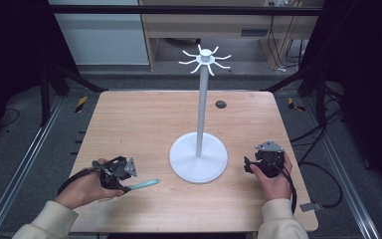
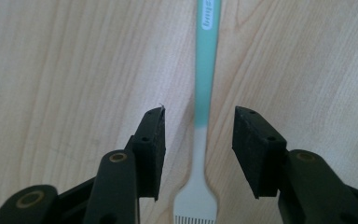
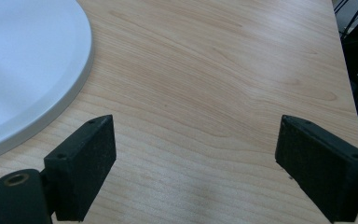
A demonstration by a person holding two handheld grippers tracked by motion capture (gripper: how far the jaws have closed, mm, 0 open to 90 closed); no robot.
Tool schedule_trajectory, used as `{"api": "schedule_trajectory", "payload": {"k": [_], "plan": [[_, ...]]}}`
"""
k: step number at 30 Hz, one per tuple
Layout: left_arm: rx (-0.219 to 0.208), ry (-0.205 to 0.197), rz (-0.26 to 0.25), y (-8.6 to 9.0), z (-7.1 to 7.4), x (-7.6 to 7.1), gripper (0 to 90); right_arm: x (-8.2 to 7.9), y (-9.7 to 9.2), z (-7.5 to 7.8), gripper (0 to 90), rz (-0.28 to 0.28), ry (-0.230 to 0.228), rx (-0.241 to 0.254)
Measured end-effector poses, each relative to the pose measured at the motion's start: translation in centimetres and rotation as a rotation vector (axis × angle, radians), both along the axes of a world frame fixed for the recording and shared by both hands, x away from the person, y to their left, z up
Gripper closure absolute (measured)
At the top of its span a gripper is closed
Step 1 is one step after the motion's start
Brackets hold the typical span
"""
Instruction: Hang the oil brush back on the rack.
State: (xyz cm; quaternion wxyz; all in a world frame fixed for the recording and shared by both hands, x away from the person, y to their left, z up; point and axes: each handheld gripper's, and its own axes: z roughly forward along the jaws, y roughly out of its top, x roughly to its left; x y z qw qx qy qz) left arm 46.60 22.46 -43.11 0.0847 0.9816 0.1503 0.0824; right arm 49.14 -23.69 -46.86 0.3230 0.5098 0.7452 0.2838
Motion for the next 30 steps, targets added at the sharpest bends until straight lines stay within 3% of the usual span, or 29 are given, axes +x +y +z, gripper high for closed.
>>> {"api": "schedule_trajectory", "payload": {"k": [4, 12, 30], "plan": [[0.022, 0.025, 0.001, 0.1, -0.7, 0.0, 55.1, 0.0, 0.1, 0.0, 12.8, -0.011, 0.01, 0.016], [0.049, 0.066, 0.027, 0.5, -1.9, 0.7, 57.6, 0.0, 0.1, -0.1, 12.8, 0.009, 0.008, -0.001], [0.058, 0.088, 0.014, -0.2, -2.5, 1.3, 68.5, 0.0, 0.1, 0.0, 12.9, 0.006, 0.01, -0.001]]}}
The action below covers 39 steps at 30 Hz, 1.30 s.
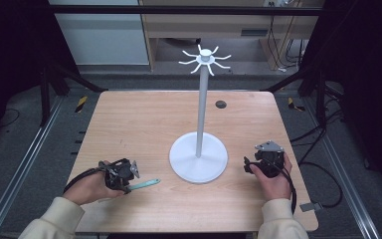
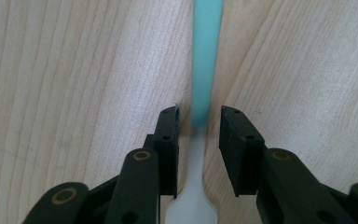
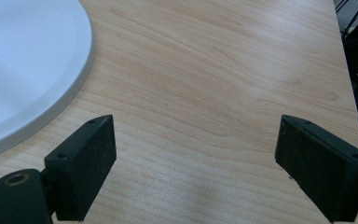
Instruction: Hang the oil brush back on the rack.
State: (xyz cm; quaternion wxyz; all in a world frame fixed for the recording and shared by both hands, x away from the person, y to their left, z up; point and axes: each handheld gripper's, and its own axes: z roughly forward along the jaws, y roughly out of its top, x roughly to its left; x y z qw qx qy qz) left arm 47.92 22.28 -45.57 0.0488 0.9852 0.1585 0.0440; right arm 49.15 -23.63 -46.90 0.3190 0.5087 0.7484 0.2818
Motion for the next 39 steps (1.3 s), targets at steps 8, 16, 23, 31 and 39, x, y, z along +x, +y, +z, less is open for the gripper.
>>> {"api": "schedule_trajectory", "payload": {"k": [8, 16, 23, 31, 39], "plan": [[0.011, 0.01, 0.006, 0.1, -0.2, 0.2, 71.1, 0.0, 0.0, 0.0, 13.0, 0.003, 0.0, 0.0], [0.02, 0.013, 0.008, 0.1, -0.4, 0.3, 73.9, 0.0, -0.2, 0.0, 13.0, -0.001, -0.007, -0.002], [0.023, 0.027, 0.002, 0.0, -0.5, 0.2, 79.0, 0.0, -0.1, 0.0, 13.0, -0.001, 0.0, 0.0], [0.018, 0.015, 0.013, 0.2, -0.3, 0.1, 81.7, 0.0, 0.0, 0.0, 13.0, 0.0, 0.003, 0.002], [-0.095, -0.077, 0.066, 1.1, 1.9, -0.4, 81.8, 0.0, 0.1, -0.1, 12.9, 0.003, 0.005, -0.001]]}}
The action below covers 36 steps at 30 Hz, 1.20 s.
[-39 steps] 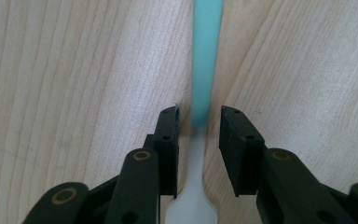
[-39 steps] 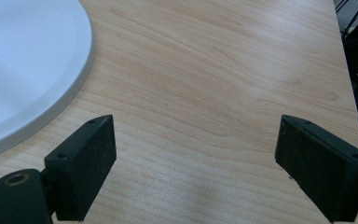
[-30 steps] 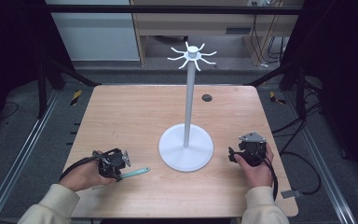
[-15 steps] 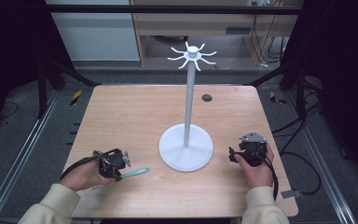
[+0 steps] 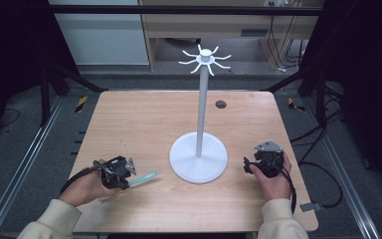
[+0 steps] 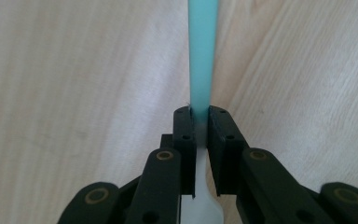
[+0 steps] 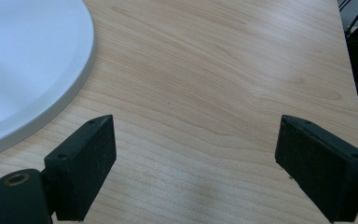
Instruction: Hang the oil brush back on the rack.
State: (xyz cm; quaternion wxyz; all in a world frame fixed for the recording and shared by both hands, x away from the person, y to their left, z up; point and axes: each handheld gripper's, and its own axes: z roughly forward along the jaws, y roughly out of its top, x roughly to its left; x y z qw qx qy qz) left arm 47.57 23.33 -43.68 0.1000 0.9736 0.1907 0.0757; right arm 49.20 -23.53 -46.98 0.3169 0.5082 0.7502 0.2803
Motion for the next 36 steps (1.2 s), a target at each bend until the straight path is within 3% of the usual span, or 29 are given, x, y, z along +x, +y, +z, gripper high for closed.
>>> {"api": "schedule_trajectory", "payload": {"k": [5, 13, 15, 17, 28, 36], "plan": [[-0.088, -0.093, 0.062, 0.9, 2.1, 0.0, 81.9, 0.0, 0.2, -0.1, 12.8, 0.006, 0.003, -0.004], [-0.232, -0.216, 0.151, 1.8, 4.2, -0.1, 82.0, 0.1, 0.2, -0.2, 12.7, 0.016, 0.008, -0.007], [-0.299, -0.25, 0.178, 1.9, 4.5, 0.0, 82.0, 0.1, 0.2, -0.1, 12.7, 0.017, 0.007, -0.008], [-0.333, -0.276, 0.194, 2.0, 5.0, 0.0, 82.0, 0.1, 0.2, -0.1, 12.7, 0.017, 0.008, -0.007], [-0.453, -0.32, 0.184, 1.6, 6.0, -0.6, 82.1, 0.2, 0.3, -0.3, 12.6, 0.017, 0.015, -0.01], [-0.577, -0.325, 0.206, 1.9, 6.5, -0.9, 82.0, 0.2, 0.4, -0.3, 12.5, 0.017, 0.022, -0.006]]}}
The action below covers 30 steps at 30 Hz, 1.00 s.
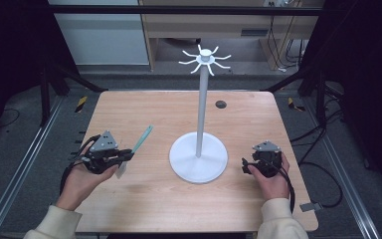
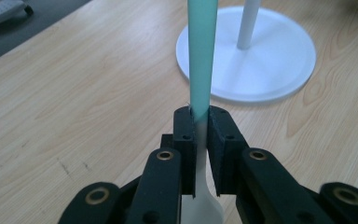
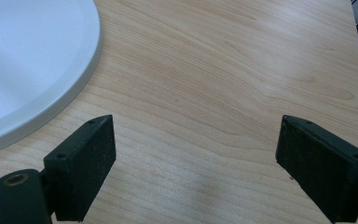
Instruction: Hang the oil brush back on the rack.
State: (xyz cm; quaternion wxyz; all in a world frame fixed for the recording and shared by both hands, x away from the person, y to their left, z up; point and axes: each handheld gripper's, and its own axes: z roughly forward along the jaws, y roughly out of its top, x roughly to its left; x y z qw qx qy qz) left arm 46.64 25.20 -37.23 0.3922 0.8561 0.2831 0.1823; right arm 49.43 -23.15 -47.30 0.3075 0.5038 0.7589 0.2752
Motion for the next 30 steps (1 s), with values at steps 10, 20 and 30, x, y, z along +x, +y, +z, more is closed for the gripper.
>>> {"api": "schedule_trajectory", "payload": {"k": [10, 20, 30], "plan": [[-0.069, -0.051, -0.014, -1.2, 1.2, -1.3, 82.0, 0.1, 0.0, -0.1, 9.8, -0.002, 0.011, 0.005], [-0.113, -0.078, -0.034, -2.8, 2.1, -1.9, 82.0, 0.1, 0.0, -0.1, 7.5, 0.002, 0.026, 0.047], [-0.134, -0.106, -0.04, -4.0, 3.5, -1.8, 82.0, 0.1, -0.1, -0.1, 7.9, -0.001, 0.027, 0.039]]}}
